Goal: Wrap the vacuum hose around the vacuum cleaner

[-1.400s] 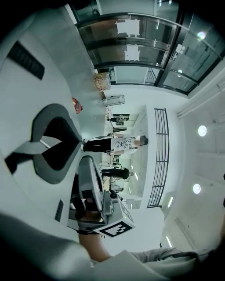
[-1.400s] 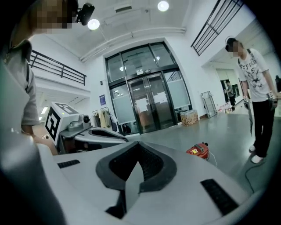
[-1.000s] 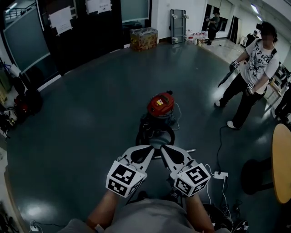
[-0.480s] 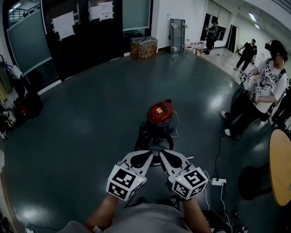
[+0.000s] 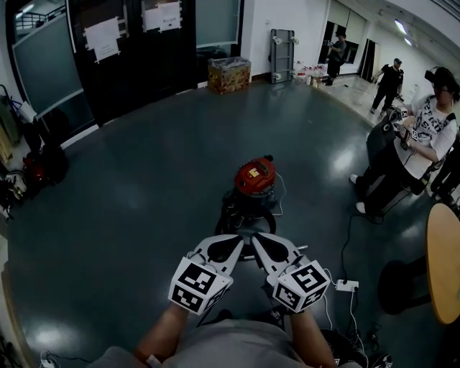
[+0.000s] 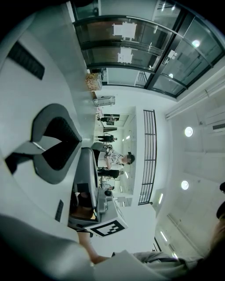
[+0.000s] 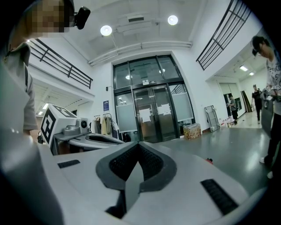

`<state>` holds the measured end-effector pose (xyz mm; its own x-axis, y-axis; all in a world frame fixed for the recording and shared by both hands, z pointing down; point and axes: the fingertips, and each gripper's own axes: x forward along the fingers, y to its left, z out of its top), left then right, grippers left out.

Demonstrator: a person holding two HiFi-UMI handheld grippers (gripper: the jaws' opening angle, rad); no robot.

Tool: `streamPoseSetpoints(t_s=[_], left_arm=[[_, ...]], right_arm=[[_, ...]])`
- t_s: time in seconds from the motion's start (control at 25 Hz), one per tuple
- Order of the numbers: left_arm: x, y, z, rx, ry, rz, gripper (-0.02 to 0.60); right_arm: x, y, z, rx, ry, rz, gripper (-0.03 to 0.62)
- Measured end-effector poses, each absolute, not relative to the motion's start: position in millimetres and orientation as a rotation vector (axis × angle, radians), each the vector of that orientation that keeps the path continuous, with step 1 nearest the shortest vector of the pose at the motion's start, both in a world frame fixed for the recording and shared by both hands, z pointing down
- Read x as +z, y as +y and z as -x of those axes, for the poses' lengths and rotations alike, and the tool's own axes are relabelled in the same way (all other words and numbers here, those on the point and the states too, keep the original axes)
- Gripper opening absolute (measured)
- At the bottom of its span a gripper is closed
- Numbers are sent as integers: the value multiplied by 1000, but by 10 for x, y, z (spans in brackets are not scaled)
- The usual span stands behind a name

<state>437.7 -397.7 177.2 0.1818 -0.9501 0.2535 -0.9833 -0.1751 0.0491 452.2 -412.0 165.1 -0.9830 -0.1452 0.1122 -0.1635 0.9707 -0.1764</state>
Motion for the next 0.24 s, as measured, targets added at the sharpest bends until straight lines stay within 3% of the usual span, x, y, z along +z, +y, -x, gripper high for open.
streamPoseSetpoints(t_s=[0.24], left_arm=[[1777, -3999, -4349, 236, -1871, -2259, 7]], right_arm=[[1673, -4140, -4479, 284, -3018, -241, 5]])
